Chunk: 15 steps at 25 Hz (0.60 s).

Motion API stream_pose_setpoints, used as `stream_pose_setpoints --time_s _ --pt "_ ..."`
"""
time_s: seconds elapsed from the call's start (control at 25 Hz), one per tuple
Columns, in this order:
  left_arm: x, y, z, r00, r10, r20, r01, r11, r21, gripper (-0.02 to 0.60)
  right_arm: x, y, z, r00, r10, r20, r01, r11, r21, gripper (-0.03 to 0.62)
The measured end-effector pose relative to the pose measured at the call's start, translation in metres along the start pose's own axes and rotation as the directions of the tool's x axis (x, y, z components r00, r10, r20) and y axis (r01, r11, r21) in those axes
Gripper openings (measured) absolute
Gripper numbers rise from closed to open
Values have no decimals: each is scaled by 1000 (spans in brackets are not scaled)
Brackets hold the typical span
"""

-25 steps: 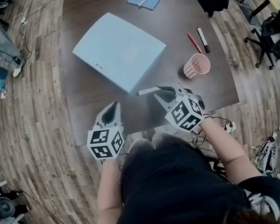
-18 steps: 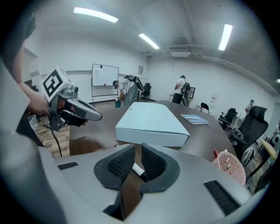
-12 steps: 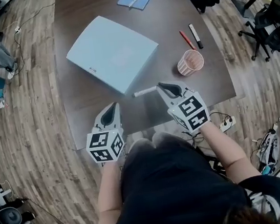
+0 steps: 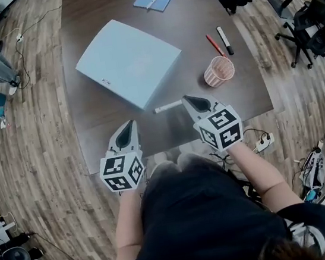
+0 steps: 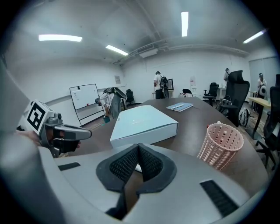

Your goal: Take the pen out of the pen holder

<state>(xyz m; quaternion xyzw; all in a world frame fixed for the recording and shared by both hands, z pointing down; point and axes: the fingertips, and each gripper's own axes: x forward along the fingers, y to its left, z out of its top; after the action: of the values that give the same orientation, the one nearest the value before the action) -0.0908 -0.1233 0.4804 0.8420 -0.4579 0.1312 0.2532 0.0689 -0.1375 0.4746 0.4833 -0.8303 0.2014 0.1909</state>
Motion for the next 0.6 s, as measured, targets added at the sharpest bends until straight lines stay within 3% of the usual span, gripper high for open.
stream_pose_setpoints --time_s 0.6 --pt "-6 6 2 1000 27 10 -26 999 -25 17 -1 2 -5 1000 -27 0 27 998 58 17"
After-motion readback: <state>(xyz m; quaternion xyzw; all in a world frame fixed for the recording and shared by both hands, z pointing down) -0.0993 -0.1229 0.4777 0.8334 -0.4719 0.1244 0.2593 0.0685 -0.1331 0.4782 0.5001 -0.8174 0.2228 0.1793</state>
